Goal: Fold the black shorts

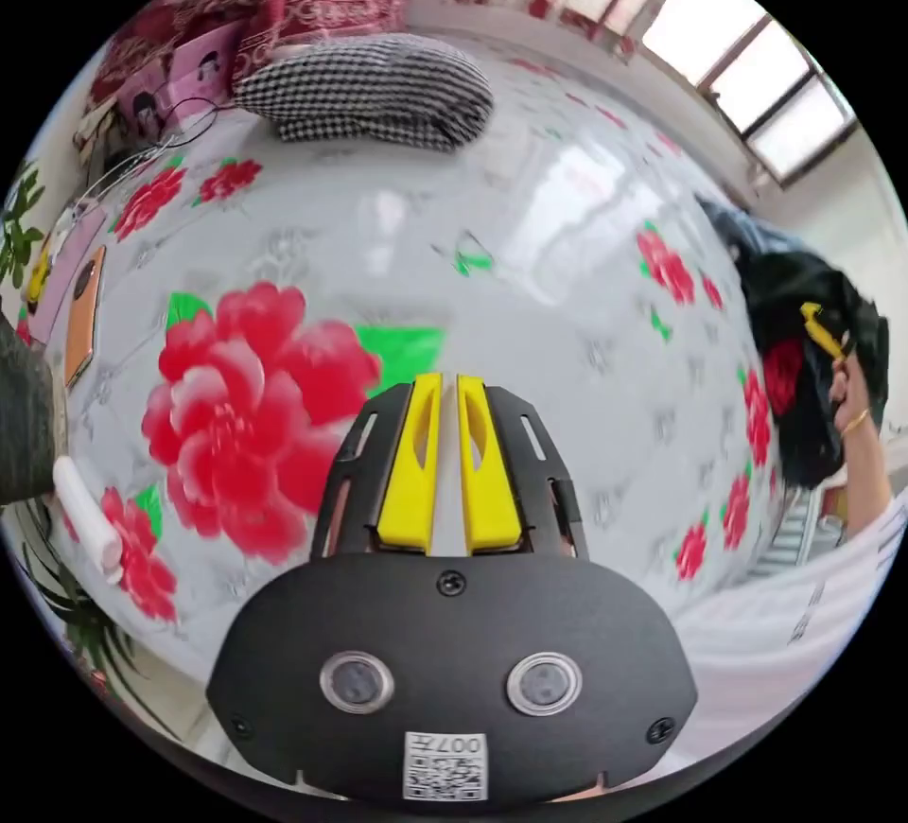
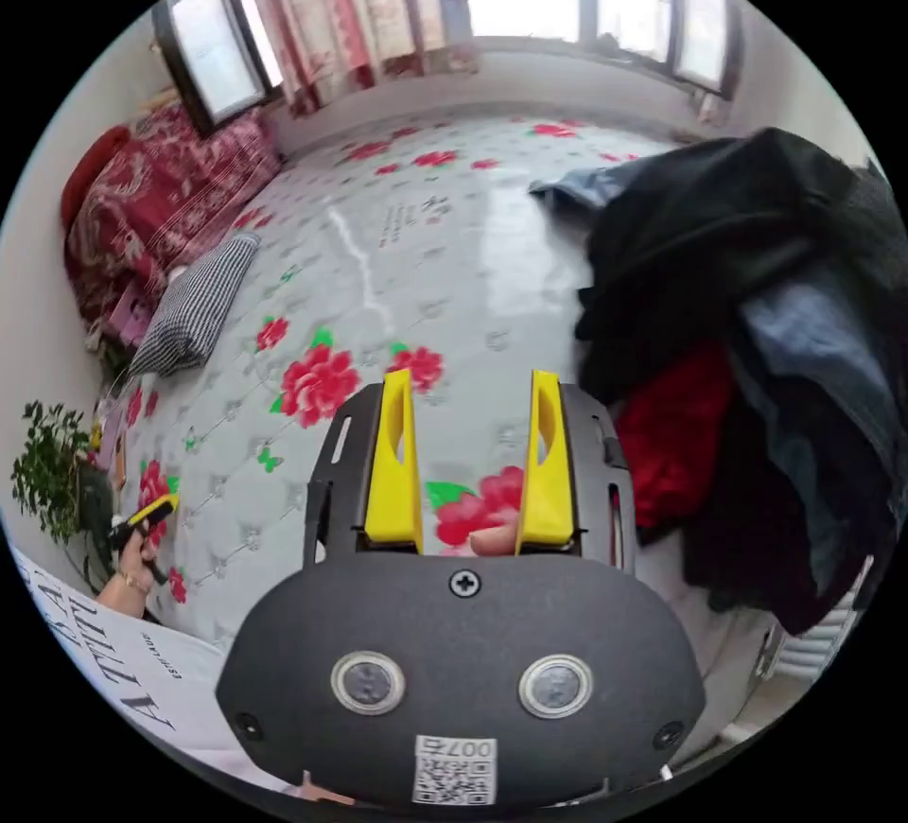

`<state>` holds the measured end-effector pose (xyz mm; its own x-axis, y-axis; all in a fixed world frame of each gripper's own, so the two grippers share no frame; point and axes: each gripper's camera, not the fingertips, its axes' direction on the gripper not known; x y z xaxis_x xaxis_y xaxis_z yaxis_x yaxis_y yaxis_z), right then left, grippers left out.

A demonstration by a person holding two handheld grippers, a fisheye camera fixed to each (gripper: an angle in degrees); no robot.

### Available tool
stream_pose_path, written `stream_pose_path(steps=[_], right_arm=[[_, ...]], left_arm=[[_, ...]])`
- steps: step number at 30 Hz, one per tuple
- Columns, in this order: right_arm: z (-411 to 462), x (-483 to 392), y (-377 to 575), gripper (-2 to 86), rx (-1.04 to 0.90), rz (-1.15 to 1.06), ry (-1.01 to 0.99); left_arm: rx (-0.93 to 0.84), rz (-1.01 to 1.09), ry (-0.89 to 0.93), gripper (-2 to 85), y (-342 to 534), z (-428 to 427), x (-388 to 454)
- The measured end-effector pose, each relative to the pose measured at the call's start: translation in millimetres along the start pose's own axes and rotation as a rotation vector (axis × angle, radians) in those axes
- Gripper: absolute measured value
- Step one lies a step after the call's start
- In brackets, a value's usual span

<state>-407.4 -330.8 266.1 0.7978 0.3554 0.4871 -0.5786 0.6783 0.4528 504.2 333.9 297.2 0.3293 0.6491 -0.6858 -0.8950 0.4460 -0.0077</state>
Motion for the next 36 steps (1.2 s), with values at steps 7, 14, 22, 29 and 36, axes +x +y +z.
stream_pose_path(steps=[7, 14, 22, 29, 36], right_arm=[[-175.0, 108.1, -2.2, 10.6, 0.3, 0.097, 0.524], [-168.8, 175.1, 10.5, 1.8, 0.157, 0.293, 0.269], [-237.0, -4.8, 99.1, 0.1, 0.371, -0.207, -0.235], [-169.1, -231.1, 215.5, 2.6, -0.086, -0.58, -0.875], [-158.1, -258.2, 266.0, 7.3, -0.351, -0.844, -0.698]], left_arm=[[-0.203, 0.389, -0.112, -0.8, 68.8, 25.6, 106.6], [-0.376, 0.452, -0.11, -1.0, 69.5, 47.2, 130.8], [-0.216, 0.386, 0.053, -1.0, 118.3, 6.2, 145.8], [-0.059, 0.283, 0.132, -0.7, 125.0, -29.7, 135.9], [-0.037, -0.045, 0.101, 0.5, 156.1, -53.8, 44.0]])
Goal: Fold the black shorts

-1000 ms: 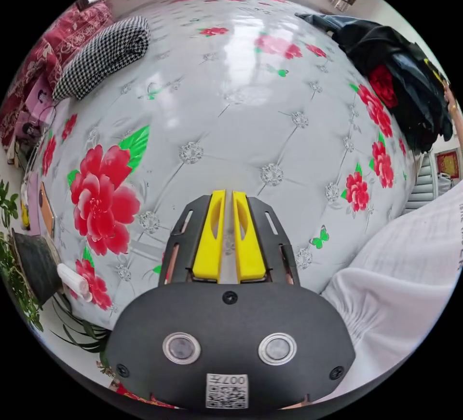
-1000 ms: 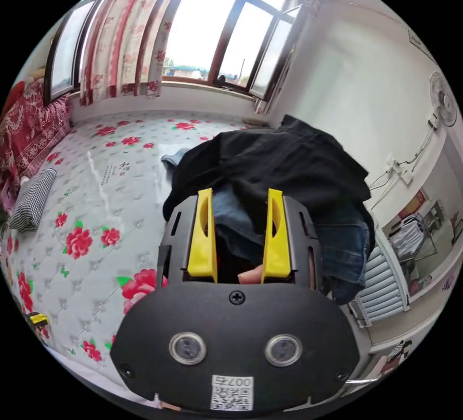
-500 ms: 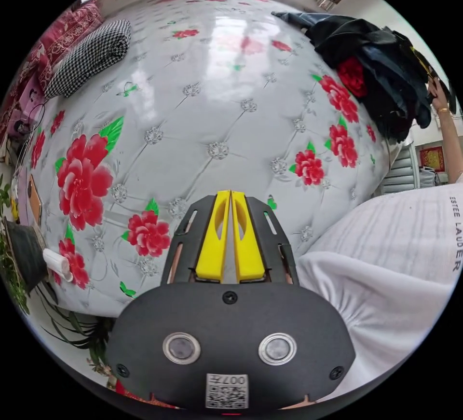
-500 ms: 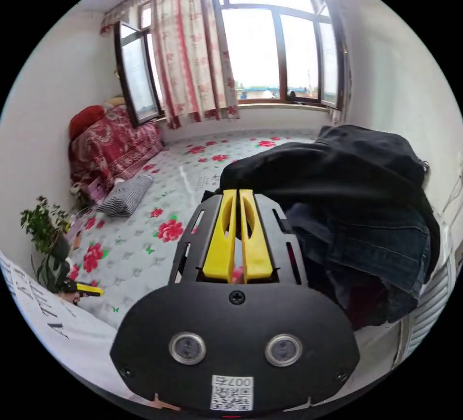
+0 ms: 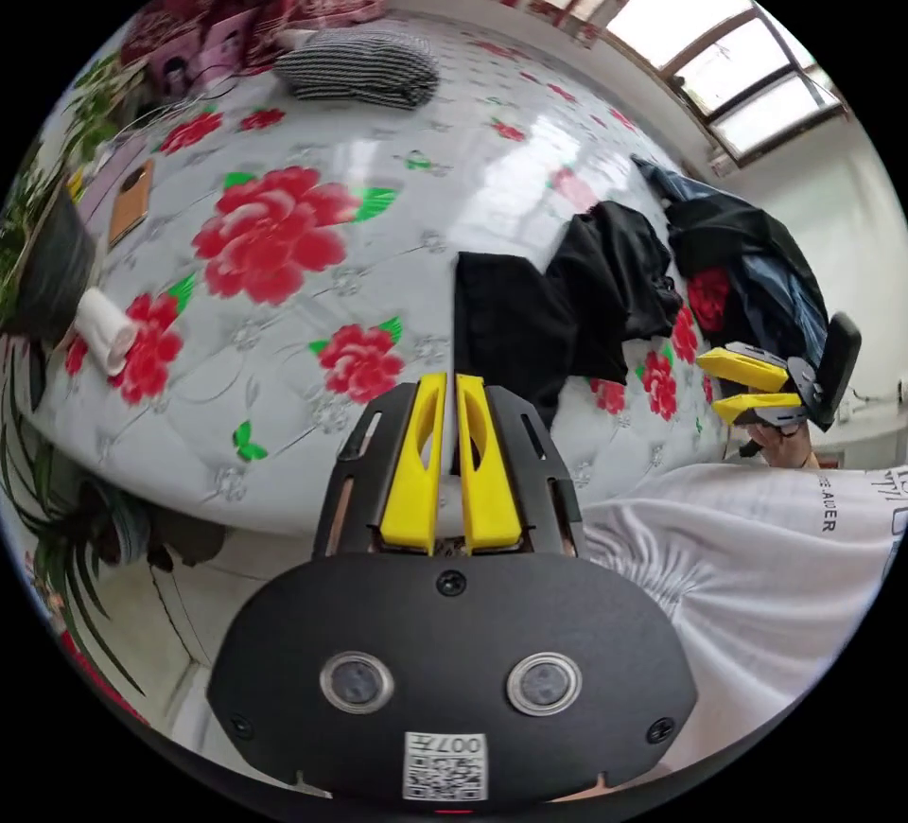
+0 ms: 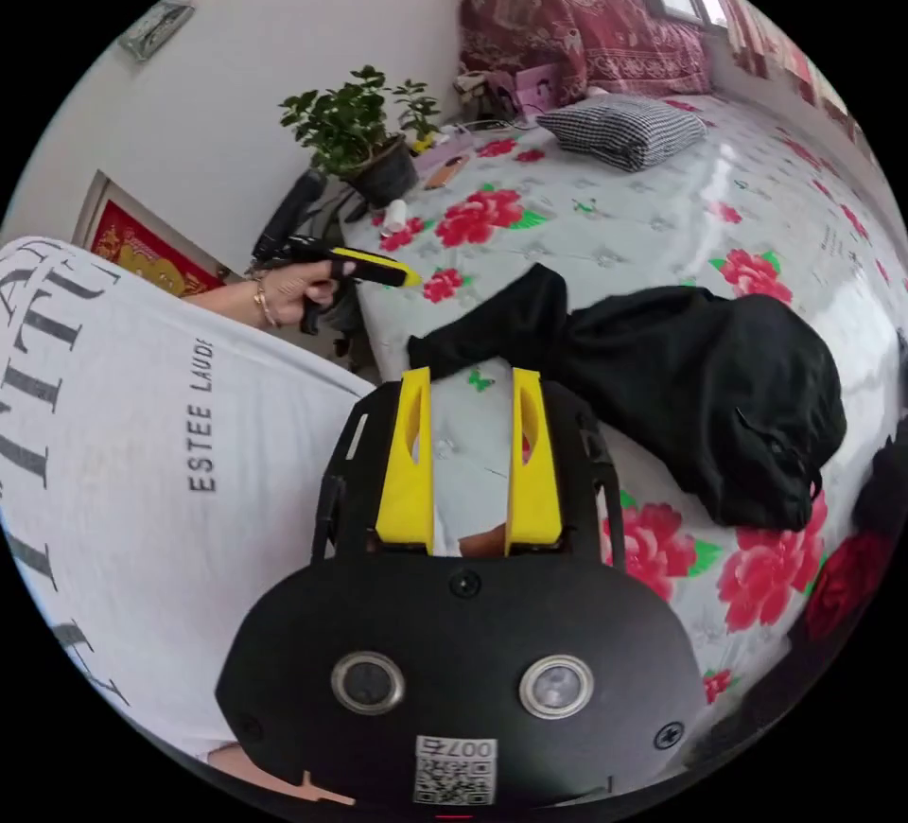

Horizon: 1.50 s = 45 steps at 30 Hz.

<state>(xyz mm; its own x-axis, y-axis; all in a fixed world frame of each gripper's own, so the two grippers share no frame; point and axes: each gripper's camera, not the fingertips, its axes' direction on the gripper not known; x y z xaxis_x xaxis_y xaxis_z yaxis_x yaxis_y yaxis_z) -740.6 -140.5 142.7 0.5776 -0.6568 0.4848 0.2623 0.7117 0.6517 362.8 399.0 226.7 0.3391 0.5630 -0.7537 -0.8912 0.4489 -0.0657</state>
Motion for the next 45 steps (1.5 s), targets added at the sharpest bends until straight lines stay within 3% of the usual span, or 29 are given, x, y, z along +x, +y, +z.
stream_pose_path(steps=[5, 12, 16, 17, 21, 24, 27, 32, 38, 42, 45], right_arm=[[-60.8, 86.5, 74.8, 8.8, 0.125, 0.44, 0.116], [-125.6, 152.5, 101.0, 11.2, 0.259, 0.734, 0.294], [-136.0, 211.7, 103.9, 12.2, 0.291, 0.933, 0.215], [-133.2, 228.1, 107.3, 12.2, 0.293, 0.991, 0.173], [-120.7, 265.7, 109.2, 10.9, 0.261, 1.098, 0.084], [-126.7, 275.7, 98.0, 8.7, 0.266, 1.091, 0.06], [-170.0, 266.6, 75.9, 6.7, 0.441, 0.983, -0.018], [-298.3, 190.8, -3.5, 5.2, 0.758, 0.563, -0.148], [-422.7, 44.3, -5.8, 5.0, 1.046, 0.092, -0.063], [-435.5, -7.3, 41.1, 5.1, 1.064, 0.031, 0.008], [-403.4, -16.8, 92.9, 5.3, 0.938, 0.177, 0.116]], left_arm=[[0.052, -0.056, -0.003, 3.3, 9.6, -20.4, -22.0], [-0.048, 0.202, 0.088, 6.5, -36.5, 28.1, 46.1], [-0.275, 0.197, 0.119, 4.9, -49.2, 101.2, 68.9], [-0.193, 0.217, 0.084, 3.9, -50.0, 98.0, 72.2], [-0.27, 0.198, 0.165, 0.5, -69.7, 97.1, 55.3], [-0.2, 0.134, 0.189, -0.4, -83.8, 71.7, 25.7], [-0.008, 0.057, 0.29, -0.7, -107.4, 14.5, -9.5], [0.366, 0.059, 0.321, -0.9, -148.3, -115.3, -44.0], [0.827, 0.156, 0.434, -1.0, -120.9, -277.9, -59.3], [0.906, 0.192, 0.396, -0.9, -60.8, -316.6, -63.7], [0.782, 0.178, 0.333, -0.8, -25.4, -295.3, -72.8]])
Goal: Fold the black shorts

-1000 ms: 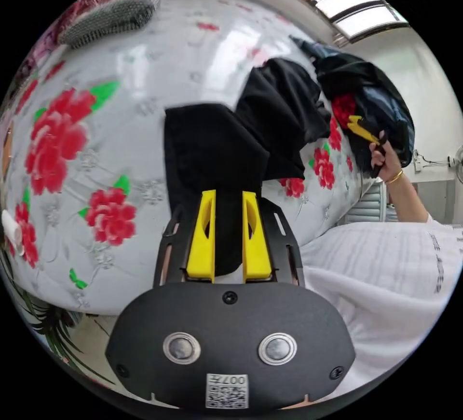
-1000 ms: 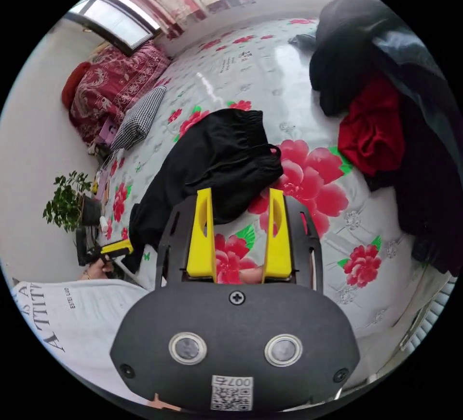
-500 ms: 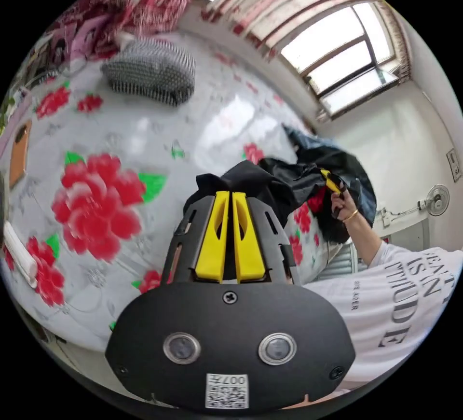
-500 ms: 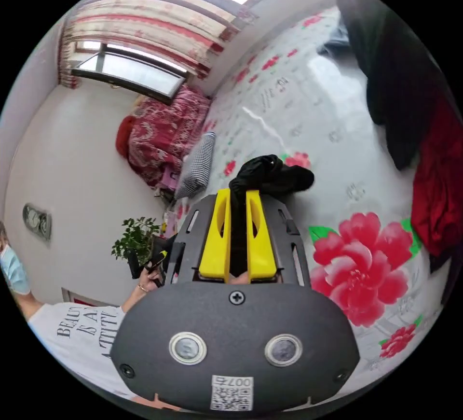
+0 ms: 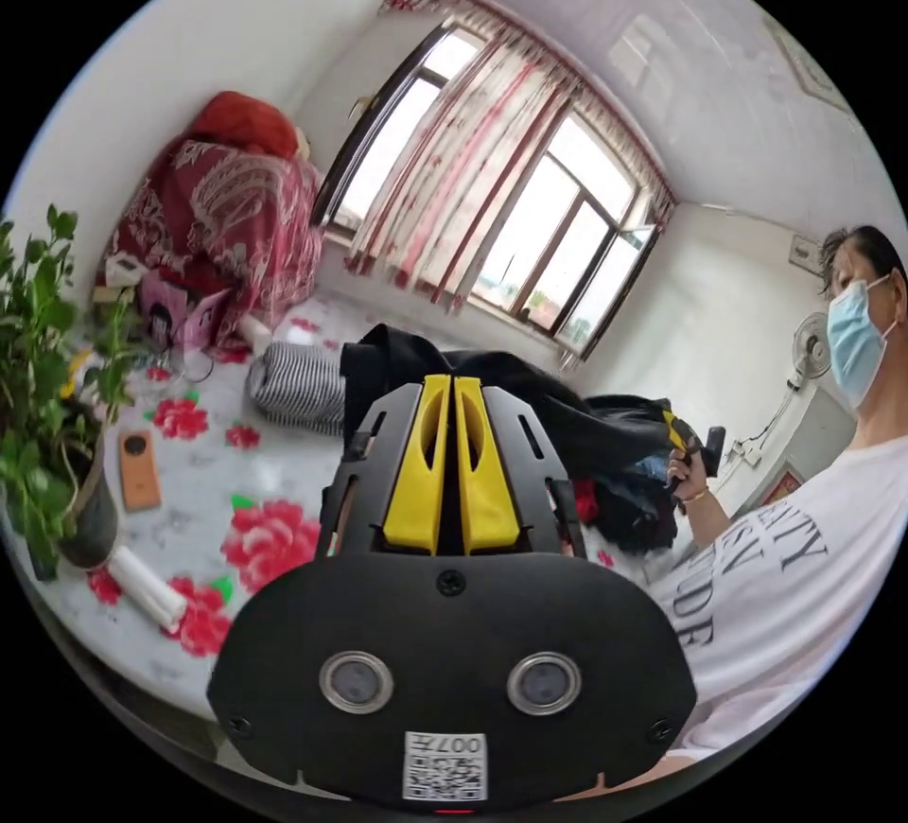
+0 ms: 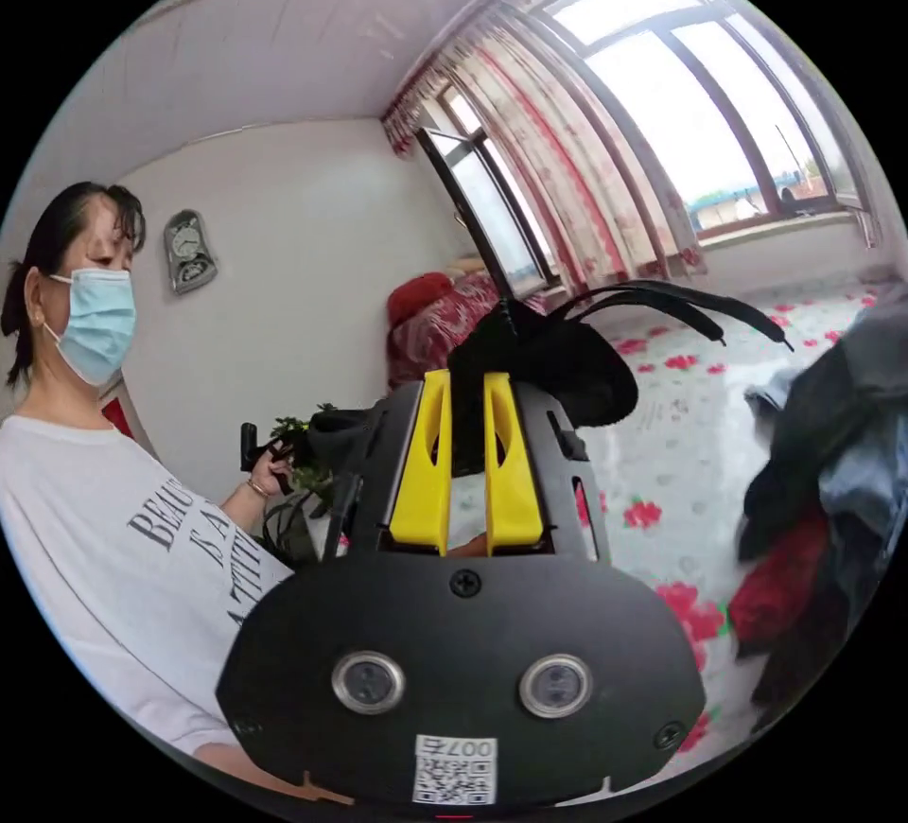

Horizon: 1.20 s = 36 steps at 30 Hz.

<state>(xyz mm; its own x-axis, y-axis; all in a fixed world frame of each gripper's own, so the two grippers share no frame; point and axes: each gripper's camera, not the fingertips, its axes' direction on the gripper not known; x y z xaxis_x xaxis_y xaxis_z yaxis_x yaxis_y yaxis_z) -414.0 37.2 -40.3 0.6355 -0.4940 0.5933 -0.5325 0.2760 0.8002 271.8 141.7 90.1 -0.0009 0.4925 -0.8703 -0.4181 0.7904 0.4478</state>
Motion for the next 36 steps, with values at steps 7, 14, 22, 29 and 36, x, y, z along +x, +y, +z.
stream_pose_path(steps=[7, 14, 22, 29, 36], right_arm=[[-8.5, 62.6, 200.3, 6.8, -0.387, 0.537, 0.505], [14.4, 73.9, 205.9, 7.8, -0.452, 0.558, 0.559], [104.3, 102.5, 178.6, 8.6, -0.572, 0.491, 0.511], [160.4, 115.5, 149.2, 8.7, -0.634, 0.425, 0.522], [153.6, 173.7, 90.9, 9.4, -0.55, 0.476, 0.613]], left_arm=[[-0.519, -0.35, -0.064, 1.3, 135.4, 70.2, -65.9], [-0.593, -0.363, -0.159, 5.0, 145.5, 101.8, -83.6], [-0.748, -0.142, -0.052, 7.7, 118.0, 226.4, -51.0], [-0.854, 0.069, 0.049, 10.7, 89.0, 375.8, 6.8], [-0.862, 0.156, 0.001, 10.9, 68.9, 525.3, 31.6]])
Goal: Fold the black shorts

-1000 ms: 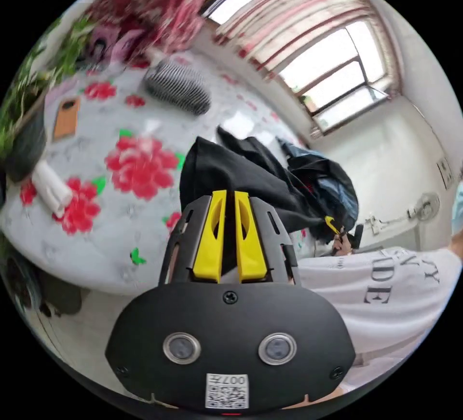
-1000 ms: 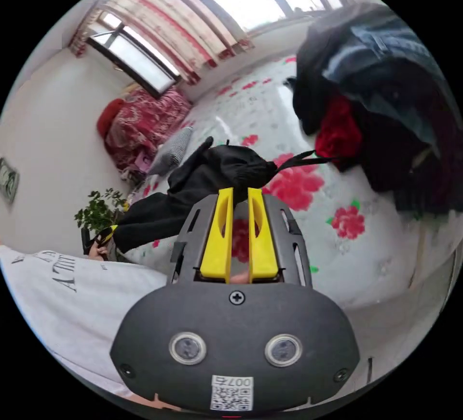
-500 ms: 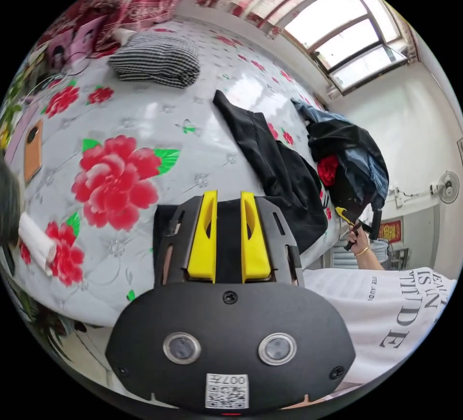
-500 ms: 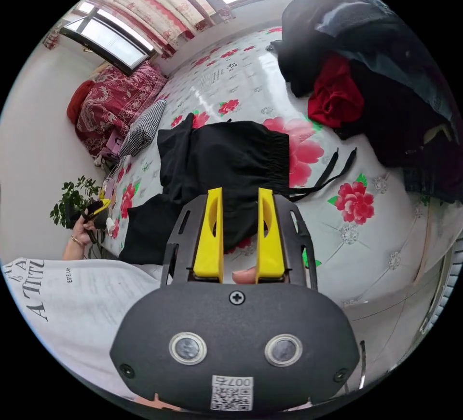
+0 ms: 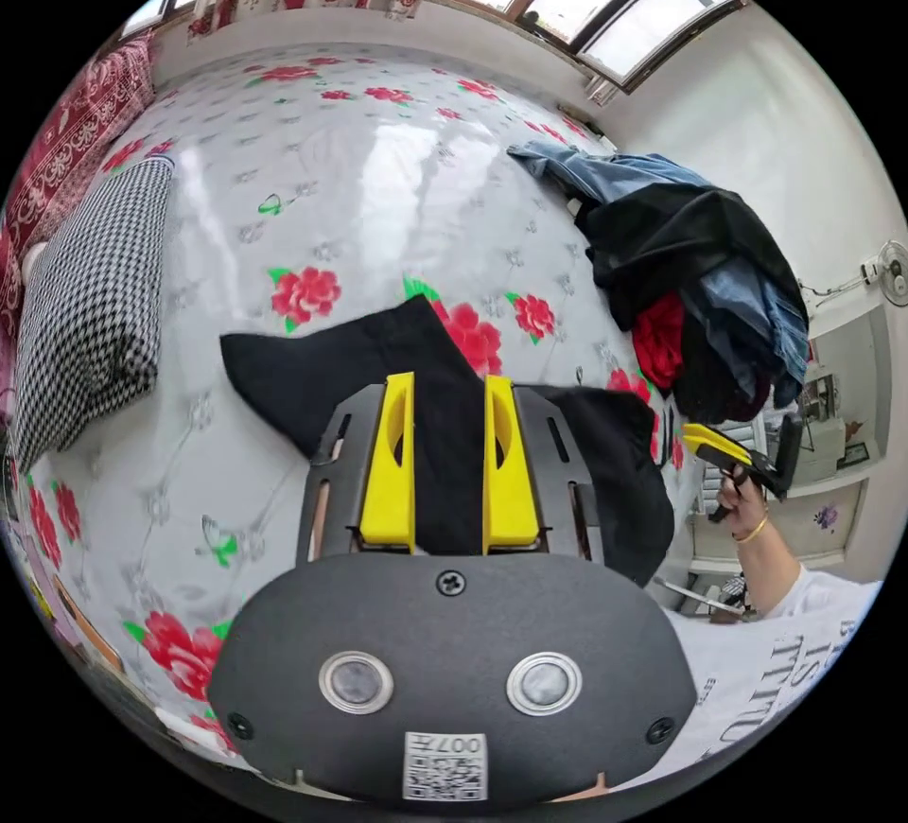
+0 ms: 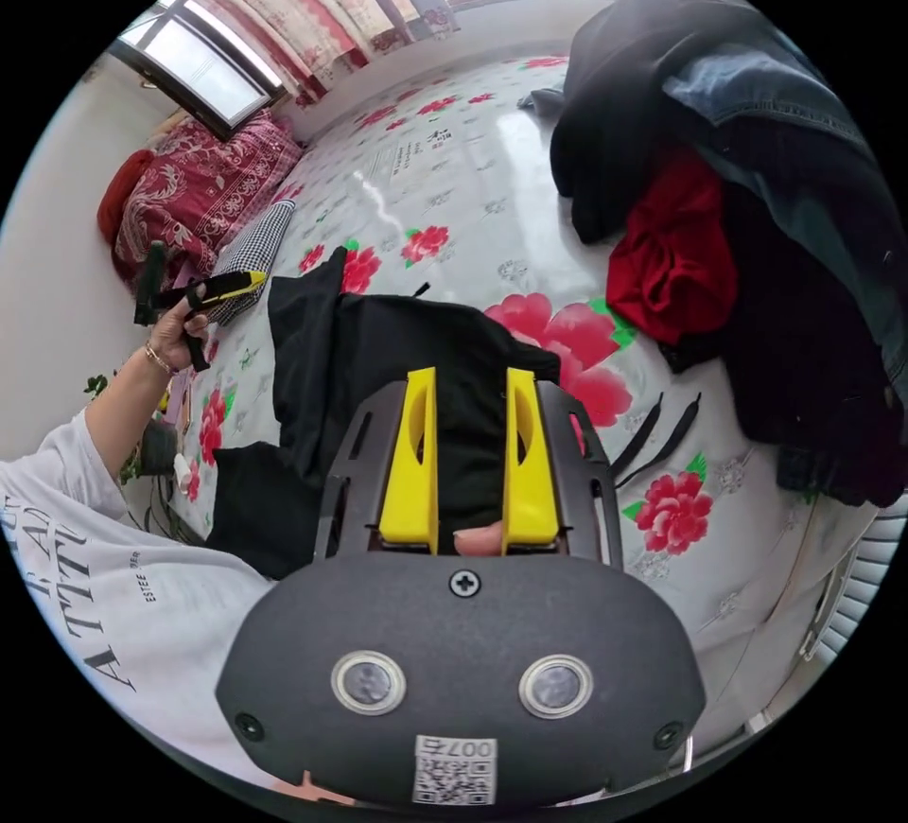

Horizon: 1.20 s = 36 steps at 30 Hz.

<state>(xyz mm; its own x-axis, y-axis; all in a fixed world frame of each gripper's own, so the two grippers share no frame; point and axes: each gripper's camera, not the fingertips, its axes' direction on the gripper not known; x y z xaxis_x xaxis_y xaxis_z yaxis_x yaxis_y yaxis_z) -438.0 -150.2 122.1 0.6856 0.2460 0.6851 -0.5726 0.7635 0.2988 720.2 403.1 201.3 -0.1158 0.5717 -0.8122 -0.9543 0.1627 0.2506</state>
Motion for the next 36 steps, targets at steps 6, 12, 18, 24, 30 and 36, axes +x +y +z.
stream_pose_path(steps=[6, 12, 18, 24, 30, 36], right_arm=[[33.9, 16.3, -48.5, 10.3, -0.077, 0.031, 0.065], [81.7, 14.4, -75.7, 9.0, -0.218, 0.007, 0.149], [64.1, 20.6, -93.3, 7.3, -0.204, -0.002, 0.111], [55.1, 23.0, -97.5, 9.5, -0.176, 0.019, 0.069], [73.5, 22.8, -110.0, 11.9, -0.272, 0.066, 0.148], [74.0, 14.4, -111.5, 11.0, -0.299, 0.017, 0.18]], left_arm=[[-0.203, -0.034, -0.144, 3.9, -44.6, 106.3, -20.4], [-0.065, 0.053, -0.125, -0.8, -0.1, 85.1, -41.7], [0.159, -0.138, -0.087, -0.7, 117.0, -20.1, -113.2], [0.173, -0.089, -0.056, 6.0, 125.4, -34.9, -109.9], [0.051, 0.047, 0.044, 12.4, 20.5, 53.2, -54.9], [0.007, 0.068, -0.22, -0.5, -1.3, 107.8, -45.7]])
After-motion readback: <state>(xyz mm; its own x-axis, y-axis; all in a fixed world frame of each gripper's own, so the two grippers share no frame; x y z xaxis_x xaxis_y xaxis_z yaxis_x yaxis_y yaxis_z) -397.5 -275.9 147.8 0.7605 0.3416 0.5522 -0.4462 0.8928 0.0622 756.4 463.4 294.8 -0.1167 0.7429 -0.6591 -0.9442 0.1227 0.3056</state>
